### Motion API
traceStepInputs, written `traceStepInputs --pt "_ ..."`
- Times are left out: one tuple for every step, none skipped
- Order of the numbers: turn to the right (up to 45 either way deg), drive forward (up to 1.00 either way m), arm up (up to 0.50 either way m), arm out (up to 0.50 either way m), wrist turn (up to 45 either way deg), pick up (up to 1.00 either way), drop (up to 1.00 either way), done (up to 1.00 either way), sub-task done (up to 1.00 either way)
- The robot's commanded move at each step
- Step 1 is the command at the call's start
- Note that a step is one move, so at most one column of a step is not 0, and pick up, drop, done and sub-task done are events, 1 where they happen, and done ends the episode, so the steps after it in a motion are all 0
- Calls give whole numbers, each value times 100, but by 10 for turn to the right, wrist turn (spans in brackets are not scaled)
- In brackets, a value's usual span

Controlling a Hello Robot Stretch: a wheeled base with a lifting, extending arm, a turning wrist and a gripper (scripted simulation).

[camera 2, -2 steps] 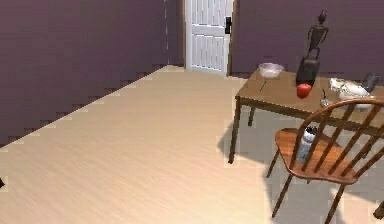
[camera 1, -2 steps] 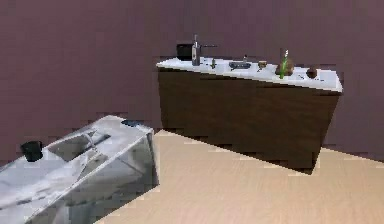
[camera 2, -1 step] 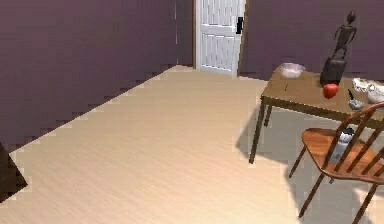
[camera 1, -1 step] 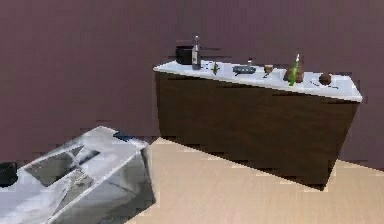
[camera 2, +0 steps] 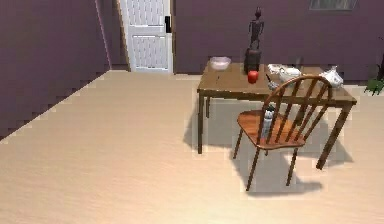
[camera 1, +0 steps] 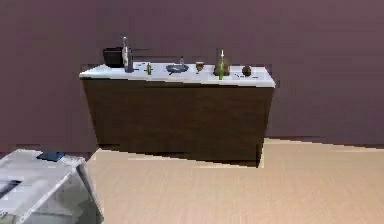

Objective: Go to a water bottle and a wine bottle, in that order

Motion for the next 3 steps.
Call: traceStepInputs --pt "0 100 0 0 0 0 0 0 0" --pt "90 0 0 0 0 0 0 0 0" --pt "0 15 0 0 0 0 0 0 0"
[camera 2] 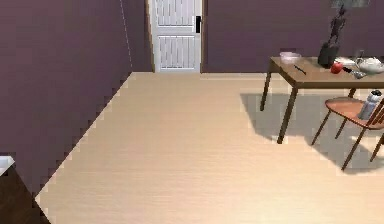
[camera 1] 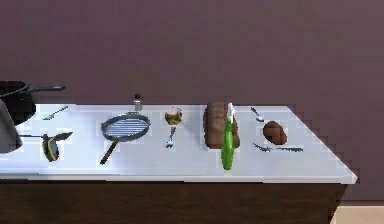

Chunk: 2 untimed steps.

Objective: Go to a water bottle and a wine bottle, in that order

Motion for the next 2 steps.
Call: traceStepInputs --pt "-450 0 0 0 0 0 0 0 0" --pt "0 0 0 0 0 0 0 100 0"
